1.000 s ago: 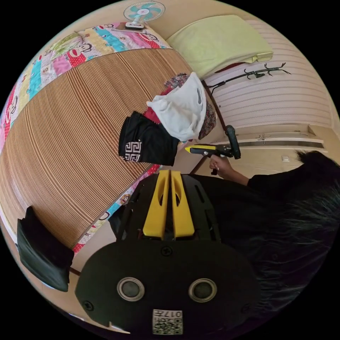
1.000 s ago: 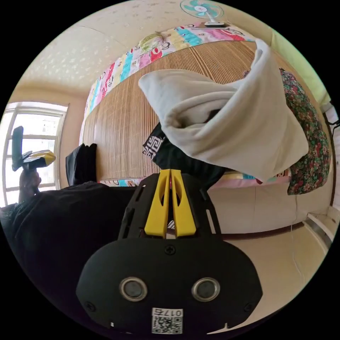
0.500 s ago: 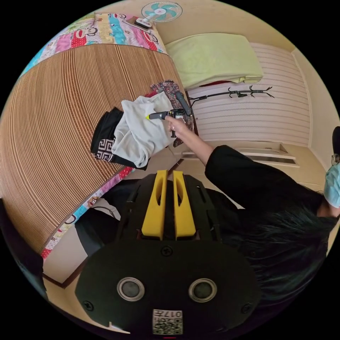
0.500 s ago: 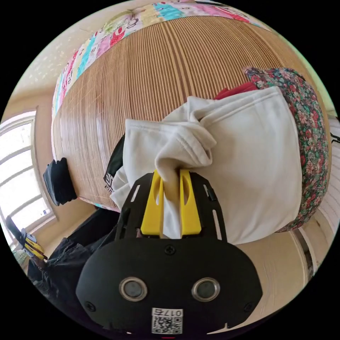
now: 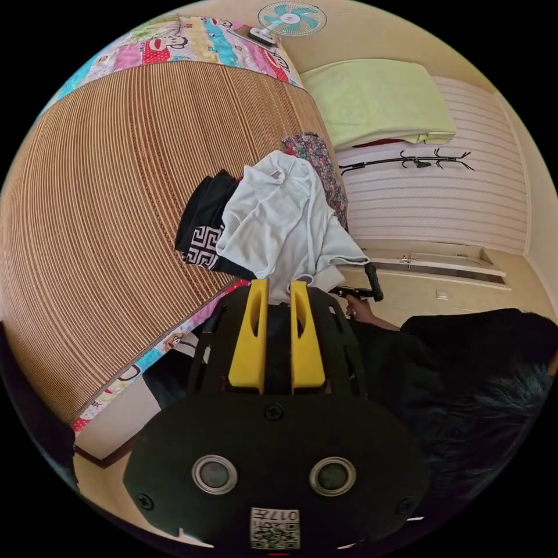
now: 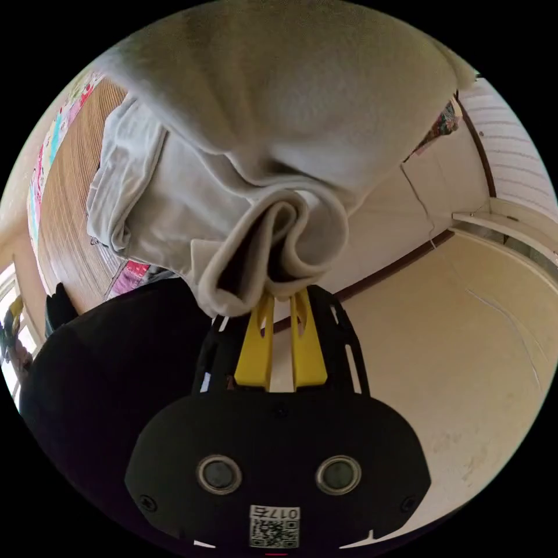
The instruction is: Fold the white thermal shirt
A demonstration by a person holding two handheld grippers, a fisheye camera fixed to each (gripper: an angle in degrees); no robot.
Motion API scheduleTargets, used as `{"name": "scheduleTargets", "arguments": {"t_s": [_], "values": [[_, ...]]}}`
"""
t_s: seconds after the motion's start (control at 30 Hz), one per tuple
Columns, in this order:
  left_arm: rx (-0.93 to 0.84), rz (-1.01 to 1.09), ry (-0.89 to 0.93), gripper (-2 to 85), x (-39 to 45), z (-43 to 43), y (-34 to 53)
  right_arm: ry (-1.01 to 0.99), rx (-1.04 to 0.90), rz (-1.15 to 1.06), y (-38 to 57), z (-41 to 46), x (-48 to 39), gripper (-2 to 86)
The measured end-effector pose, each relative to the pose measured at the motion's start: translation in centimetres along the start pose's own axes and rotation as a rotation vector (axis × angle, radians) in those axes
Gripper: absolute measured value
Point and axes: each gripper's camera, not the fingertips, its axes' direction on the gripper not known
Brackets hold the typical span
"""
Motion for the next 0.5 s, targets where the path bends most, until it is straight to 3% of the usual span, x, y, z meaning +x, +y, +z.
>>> {"name": "scheduleTargets", "arguments": {"t_s": [0.13,0.23,0.4,0.5], "values": [[-0.008,-0.053,0.023,8.2,-4.9,6.0,-7.9,-0.106,-0.005,-0.037,0.3,-1.5,-1.5,0.8],[-0.024,-0.068,-0.014,9.0,-7.1,9.7,-11.9,-0.019,-0.016,-0.139,2.0,-2.5,-3.0,0.8],[-0.167,-0.175,-0.041,7.1,-9.2,16.0,-13.4,-0.003,-0.033,-0.174,5.1,-3.5,-3.0,1.8],[-0.085,-0.166,-0.027,3.5,-7.8,15.6,-11.3,-0.090,0.099,-0.237,4.1,-6.6,-4.1,4.4]]}}
